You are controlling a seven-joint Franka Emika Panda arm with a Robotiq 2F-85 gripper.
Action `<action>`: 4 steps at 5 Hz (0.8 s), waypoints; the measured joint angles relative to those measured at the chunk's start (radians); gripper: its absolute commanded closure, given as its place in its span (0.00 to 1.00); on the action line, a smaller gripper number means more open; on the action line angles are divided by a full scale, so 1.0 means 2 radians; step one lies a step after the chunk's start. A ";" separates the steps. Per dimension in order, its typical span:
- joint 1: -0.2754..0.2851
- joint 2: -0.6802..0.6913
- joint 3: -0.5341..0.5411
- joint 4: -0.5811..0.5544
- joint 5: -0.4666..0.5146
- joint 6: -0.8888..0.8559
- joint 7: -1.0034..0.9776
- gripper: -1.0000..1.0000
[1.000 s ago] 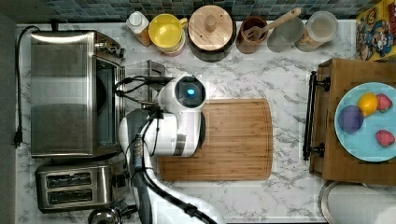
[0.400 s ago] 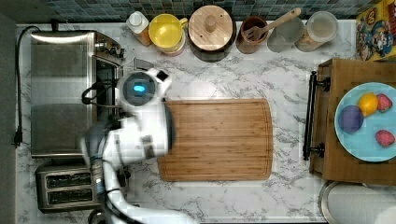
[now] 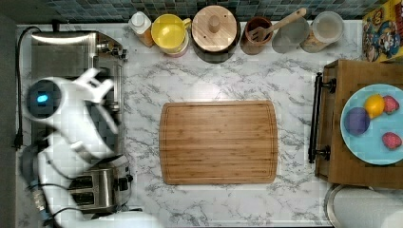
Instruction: Close the oven.
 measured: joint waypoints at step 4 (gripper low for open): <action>0.048 0.006 -0.024 0.024 -0.064 -0.032 0.126 1.00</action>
